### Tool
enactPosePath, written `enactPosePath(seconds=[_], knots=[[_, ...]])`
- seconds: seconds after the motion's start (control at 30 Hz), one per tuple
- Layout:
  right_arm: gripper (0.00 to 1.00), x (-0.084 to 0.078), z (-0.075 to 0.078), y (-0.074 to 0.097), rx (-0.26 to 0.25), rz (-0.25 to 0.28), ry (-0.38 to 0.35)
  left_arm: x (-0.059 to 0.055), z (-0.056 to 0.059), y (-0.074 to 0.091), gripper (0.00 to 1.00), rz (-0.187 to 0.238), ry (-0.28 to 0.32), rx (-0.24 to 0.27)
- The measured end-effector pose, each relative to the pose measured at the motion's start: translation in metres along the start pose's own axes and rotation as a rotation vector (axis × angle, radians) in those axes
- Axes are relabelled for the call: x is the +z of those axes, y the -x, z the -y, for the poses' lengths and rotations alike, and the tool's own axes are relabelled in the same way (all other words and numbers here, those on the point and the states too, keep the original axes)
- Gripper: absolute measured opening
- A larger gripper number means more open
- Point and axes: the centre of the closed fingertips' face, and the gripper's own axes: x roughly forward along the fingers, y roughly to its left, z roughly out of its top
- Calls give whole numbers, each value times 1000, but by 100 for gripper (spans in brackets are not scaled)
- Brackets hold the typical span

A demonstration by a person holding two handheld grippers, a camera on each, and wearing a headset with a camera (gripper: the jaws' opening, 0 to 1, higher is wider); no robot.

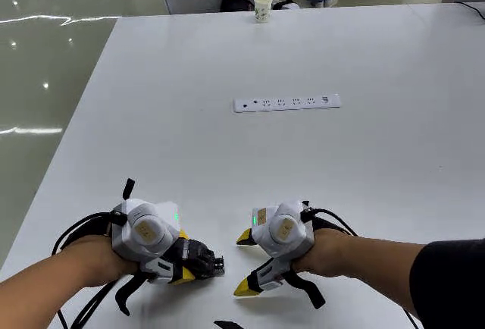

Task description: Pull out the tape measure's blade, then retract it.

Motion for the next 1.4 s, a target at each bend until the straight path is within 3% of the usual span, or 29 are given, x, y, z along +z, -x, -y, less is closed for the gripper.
enactPosePath(seconds=[0.3, 0.53, 0.6, 0.63, 0.67, 0.77, 0.83, 1.03, 1.1, 1.23, 1.4], knots=[[39, 13, 4, -7, -4, 14, 6, 0, 1, 1, 33, 0, 10, -16], [25, 22, 0, -15, 12, 11, 29, -1, 1, 0, 33, -16, 1, -14], [19, 23, 1, -19, -15, 5, 41, -1, 1, 1, 33, -16, 2, -14], [14, 24, 4, -22, -53, 0, 52, 0, 1, 0, 33, -15, 3, -13], [13, 24, 4, -24, -52, -8, 58, -1, 1, 0, 33, -14, 2, -13], [13, 22, 4, -26, -45, -27, 58, -1, 1, 0, 33, -10, 6, -11], [12, 20, 4, -26, -45, -42, 102, 0, 1, 0, 33, -12, 4, -11], [12, 21, 5, -26, -17, -47, 74, 0, 1, 0, 33, -6, 3, -20], [11, 20, 4, -24, -3, -36, 25, 0, 0, 0, 33, -12, -1, -22], [11, 19, 3, -25, -6, -58, 78, -1, 0, 0, 33, -8, -2, -11], [10, 18, 5, -24, -2, -58, 46, -1, -1, 1, 33, -1, 2, -4]])
